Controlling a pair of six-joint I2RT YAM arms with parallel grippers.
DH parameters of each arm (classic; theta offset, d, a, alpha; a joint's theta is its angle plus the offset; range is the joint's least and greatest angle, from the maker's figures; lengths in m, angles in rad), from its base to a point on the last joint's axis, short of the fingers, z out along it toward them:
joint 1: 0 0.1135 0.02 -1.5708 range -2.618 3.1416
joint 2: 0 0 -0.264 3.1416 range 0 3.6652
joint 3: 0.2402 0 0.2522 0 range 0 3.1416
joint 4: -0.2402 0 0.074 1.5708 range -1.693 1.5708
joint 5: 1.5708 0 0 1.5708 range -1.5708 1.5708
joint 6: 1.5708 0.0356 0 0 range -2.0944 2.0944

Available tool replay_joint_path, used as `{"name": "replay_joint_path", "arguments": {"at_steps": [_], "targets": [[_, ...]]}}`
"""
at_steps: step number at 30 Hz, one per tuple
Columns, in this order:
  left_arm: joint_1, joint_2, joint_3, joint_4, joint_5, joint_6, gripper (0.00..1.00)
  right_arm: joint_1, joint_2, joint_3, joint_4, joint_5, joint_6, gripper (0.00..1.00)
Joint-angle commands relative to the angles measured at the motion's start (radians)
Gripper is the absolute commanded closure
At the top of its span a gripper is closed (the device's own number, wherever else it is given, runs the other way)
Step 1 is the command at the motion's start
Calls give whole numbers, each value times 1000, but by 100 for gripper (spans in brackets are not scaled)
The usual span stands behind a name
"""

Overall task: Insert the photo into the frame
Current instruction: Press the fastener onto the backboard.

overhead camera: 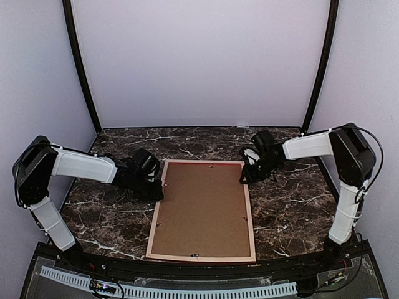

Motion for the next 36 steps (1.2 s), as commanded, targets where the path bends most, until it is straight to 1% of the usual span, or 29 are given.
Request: {"name": "replay_joint_path", "arguments": {"at_steps": [1, 4, 7, 13, 17, 21, 27, 30, 32, 33, 34, 36], "targets": [[-8, 2, -44, -45, 4, -1, 79, -22, 22, 11, 19, -38, -33, 59], [-8, -13, -58, -17, 3, -30, 78, -28, -12, 2, 36, -70, 12, 47], [-15, -21, -74, 5, 0, -53, 78, -28, -44, -10, 36, -74, 52, 41], [-25, -39, -94, 41, -17, -91, 78, -3, -132, -106, 49, -51, 143, 38], [-26, -49, -101, 63, -16, -103, 76, 51, -189, -179, 63, -17, 204, 38], [-27, -57, -97, 64, -17, -102, 75, 120, -217, -233, 69, 30, 260, 40], [-28, -63, -77, 56, -21, -91, 70, 175, -215, -288, 64, 107, 313, 45], [-28, -74, -67, 47, -25, -83, 65, 182, -219, -303, 64, 115, 314, 53], [-27, -85, -55, 37, -43, -65, 55, 182, -222, -306, 62, 127, 303, 62], [-27, -94, -51, 31, -63, -57, 51, 182, -220, -302, 55, 138, 292, 66], [-26, -105, -42, 28, -78, -39, 45, 181, -217, -296, 49, 149, 280, 70], [-24, -118, -26, 24, -90, -9, 38, 181, -203, -278, 35, 168, 245, 77]]}}
